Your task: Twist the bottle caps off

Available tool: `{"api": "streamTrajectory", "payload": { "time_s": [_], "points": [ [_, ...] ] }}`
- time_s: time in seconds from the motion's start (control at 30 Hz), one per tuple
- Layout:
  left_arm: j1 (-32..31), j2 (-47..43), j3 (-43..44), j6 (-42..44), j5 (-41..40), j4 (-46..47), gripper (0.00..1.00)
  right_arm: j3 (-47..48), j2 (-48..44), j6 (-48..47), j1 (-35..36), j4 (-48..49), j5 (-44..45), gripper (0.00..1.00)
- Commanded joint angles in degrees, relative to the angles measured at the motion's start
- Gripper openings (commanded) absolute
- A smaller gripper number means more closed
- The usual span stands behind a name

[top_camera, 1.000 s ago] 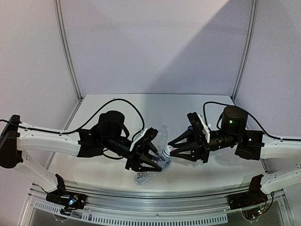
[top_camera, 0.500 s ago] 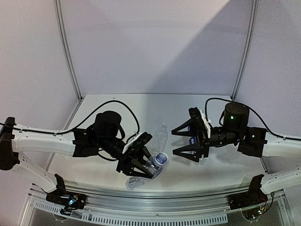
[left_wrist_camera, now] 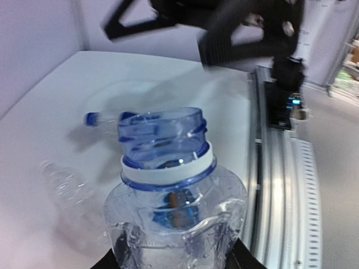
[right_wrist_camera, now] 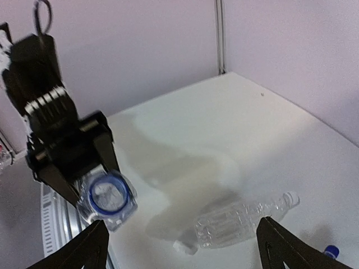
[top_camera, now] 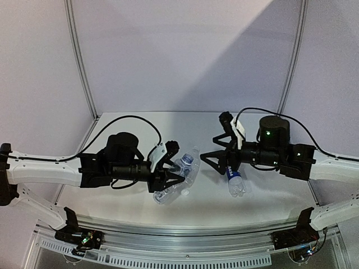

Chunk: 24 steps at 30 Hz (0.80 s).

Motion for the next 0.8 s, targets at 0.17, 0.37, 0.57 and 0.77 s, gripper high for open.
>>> {"api": "streamTrajectory", "payload": {
  "time_s": [0.17,0.37,0.57,0.77],
  "points": [
    [0.3,-5.1,-3.4,-2.3,-27.9,0.7,0.00,5.6,9.4,0.4,-0.1,-11.5,7.9,0.86],
    [1.7,-11.7,-7.5,-5.4,-36.6,3.7,0.00,11.4,19.1,-0.4,-0.1,-17.2,5.8,0.68],
    [3.4,-16.2,-9.6,-8.0,-40.7,4.1,0.00,15.8,28.9,0.2,0.5,-18.3,1.5,0.62],
    [5.7,-18.0,-13.9,-11.6,-45.6,8.4,0.00,19.7,35.8,-0.3,3.6,-19.4,4.3,0.62]
  ]
}}
